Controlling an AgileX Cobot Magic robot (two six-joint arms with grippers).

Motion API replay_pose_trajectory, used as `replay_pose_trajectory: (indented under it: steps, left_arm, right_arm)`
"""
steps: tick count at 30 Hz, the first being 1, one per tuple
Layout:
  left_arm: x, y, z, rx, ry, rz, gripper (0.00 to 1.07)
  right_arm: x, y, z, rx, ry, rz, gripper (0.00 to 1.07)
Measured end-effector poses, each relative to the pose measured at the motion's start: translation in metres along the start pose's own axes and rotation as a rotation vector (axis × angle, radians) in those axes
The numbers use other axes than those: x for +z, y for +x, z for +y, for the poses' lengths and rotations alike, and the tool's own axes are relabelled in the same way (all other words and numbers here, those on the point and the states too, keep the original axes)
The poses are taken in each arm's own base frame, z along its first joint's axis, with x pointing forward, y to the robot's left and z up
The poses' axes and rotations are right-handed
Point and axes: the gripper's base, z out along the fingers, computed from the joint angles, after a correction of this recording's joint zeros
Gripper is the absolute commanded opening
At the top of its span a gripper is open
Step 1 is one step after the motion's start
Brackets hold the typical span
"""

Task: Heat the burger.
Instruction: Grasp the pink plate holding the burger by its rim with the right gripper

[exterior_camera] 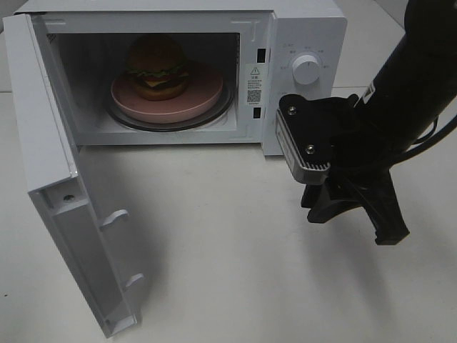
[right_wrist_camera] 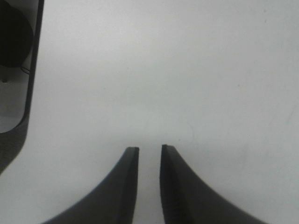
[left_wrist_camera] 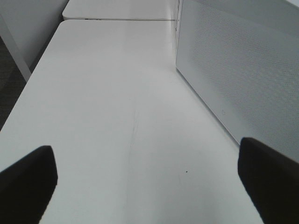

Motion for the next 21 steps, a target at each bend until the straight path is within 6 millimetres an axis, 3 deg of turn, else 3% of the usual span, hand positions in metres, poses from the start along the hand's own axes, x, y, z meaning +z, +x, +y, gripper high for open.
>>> replay_pose_trajectory:
  steps: [2, 3, 5, 8, 10, 17, 21]
  left_arm:
    - [0.000, 0.000, 0.000, 0.000, 0.000, 0.000, 1.00]
    - [0.000, 0.000, 0.000, 0.000, 0.000, 0.000, 1.00]
    - [0.000, 0.000, 0.000, 0.000, 0.000, 0.000, 1.00]
    - [0.000, 0.000, 0.000, 0.000, 0.000, 0.000, 1.00]
    - [0.000, 0.000, 0.000, 0.000, 0.000, 0.000, 1.00]
    - [0.000, 0.000, 0.000, 0.000, 0.000, 0.000, 1.00]
    - [0.000, 0.000, 0.000, 0.000, 0.000, 0.000, 1.00]
  right_arm:
    - [0.000, 0.003, -0.005, -0.064, 0.054, 0.029, 0.44]
    - [0.000, 0.003, -0.005, -0.064, 0.054, 0.029, 0.44]
    - [-0.001, 0.006, -0.008, -0.099, 0.087, 0.070, 0.66]
    - [-0.001, 0.007, -0.009, -0.098, 0.099, 0.081, 0.72]
    - [-0.004, 0.007, -0.014, -0.013, 0.136, 0.087, 0.93]
    - [-0.017, 0.005, -0.027, 0.035, 0.215, 0.117, 0.97]
    - [-0.027, -0.007, -0.034, -0.057, 0.288, 0.150, 0.96]
